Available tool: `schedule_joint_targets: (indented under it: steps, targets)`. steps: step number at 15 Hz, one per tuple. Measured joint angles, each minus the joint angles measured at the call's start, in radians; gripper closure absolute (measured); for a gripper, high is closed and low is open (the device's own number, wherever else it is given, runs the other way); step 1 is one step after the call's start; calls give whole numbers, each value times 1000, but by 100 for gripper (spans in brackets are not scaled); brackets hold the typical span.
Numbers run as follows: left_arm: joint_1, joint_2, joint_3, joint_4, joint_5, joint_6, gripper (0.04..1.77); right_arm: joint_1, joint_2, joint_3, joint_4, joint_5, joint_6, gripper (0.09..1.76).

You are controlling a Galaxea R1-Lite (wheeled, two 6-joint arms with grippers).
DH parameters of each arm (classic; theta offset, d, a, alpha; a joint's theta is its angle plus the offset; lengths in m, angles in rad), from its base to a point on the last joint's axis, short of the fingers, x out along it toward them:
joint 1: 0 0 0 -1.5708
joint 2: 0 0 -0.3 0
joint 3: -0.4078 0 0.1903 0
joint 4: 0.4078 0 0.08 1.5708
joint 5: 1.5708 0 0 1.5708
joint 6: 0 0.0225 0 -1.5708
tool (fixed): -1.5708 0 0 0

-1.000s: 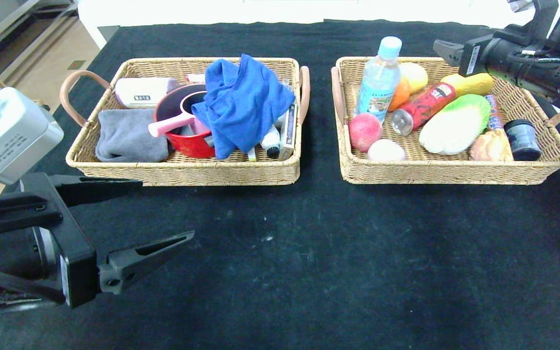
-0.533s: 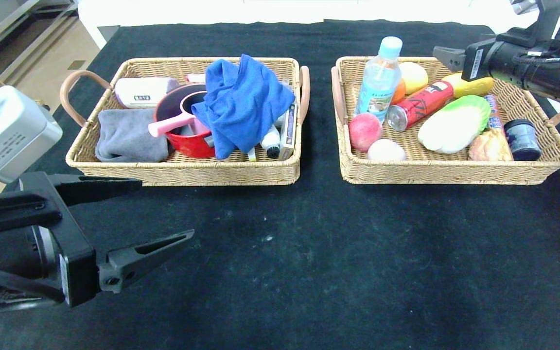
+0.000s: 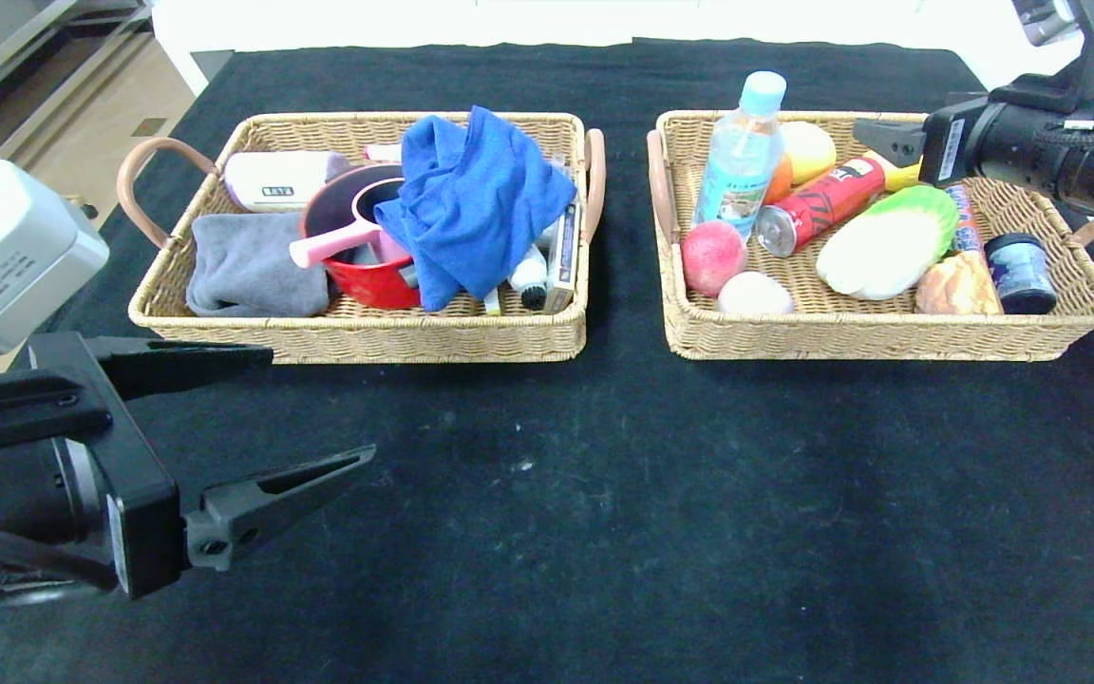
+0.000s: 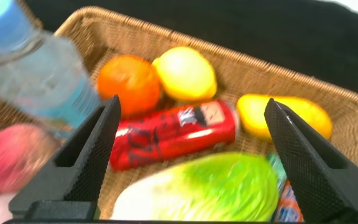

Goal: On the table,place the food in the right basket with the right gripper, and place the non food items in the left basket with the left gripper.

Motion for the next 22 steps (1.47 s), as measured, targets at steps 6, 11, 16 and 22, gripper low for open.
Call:
schedule_joint_targets:
  steps: [6,11,16,22]
  targets:
    - [0,-10,-1,0,3,0,9,31,-166,247,-3,16,44,15]
    - [0,-24,-7,-1,3,-5,9,57,-339,463,-1,40,83,15]
    - [2,-55,11,0,14,-12,9,89,-507,670,1,41,87,15]
    - [22,-194,102,18,58,-19,9,98,-759,823,165,33,125,15]
